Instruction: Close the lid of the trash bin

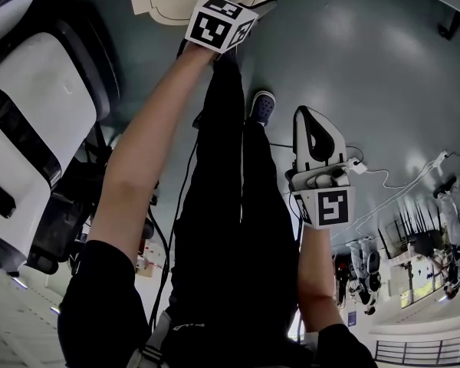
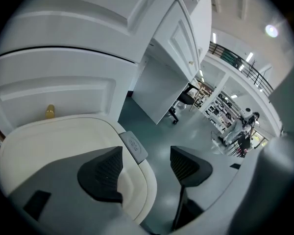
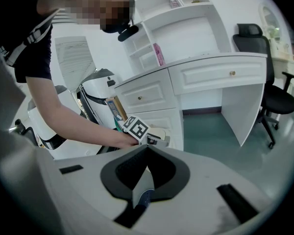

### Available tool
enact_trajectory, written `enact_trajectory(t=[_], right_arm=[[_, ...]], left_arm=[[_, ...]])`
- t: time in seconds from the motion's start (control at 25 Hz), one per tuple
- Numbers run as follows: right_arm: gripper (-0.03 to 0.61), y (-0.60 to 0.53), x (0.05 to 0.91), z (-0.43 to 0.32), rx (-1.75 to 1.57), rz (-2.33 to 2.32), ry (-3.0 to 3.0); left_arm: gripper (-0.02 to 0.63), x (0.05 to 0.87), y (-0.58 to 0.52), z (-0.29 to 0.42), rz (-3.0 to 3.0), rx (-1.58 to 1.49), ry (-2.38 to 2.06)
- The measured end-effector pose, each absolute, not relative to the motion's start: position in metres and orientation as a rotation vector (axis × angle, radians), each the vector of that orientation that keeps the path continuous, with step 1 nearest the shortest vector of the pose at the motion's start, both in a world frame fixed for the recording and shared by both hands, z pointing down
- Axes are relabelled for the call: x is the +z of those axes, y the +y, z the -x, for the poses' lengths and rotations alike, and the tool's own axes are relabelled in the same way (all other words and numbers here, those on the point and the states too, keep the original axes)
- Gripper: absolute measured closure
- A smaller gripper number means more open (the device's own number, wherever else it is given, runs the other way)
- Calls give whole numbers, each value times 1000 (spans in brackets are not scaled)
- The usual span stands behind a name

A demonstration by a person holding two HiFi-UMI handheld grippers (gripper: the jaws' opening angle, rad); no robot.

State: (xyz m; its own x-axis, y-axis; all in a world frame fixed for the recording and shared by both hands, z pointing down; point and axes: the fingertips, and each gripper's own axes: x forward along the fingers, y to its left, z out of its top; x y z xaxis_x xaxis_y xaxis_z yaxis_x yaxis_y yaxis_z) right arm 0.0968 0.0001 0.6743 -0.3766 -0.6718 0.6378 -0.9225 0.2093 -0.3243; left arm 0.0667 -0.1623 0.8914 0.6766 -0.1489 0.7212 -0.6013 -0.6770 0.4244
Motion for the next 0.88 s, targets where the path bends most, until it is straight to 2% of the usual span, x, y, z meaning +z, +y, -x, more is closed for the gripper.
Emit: enact_trajectory(t=[0.44,0.88], right_arm=[[572,5,614,-96,854,-1487,-2178],[573,9,499,-91,714,-1498,-2275]], left_arm=[[301,788,-142,-27,-2280,734,-695],[301,564,-76,38,-2327,343,-881]])
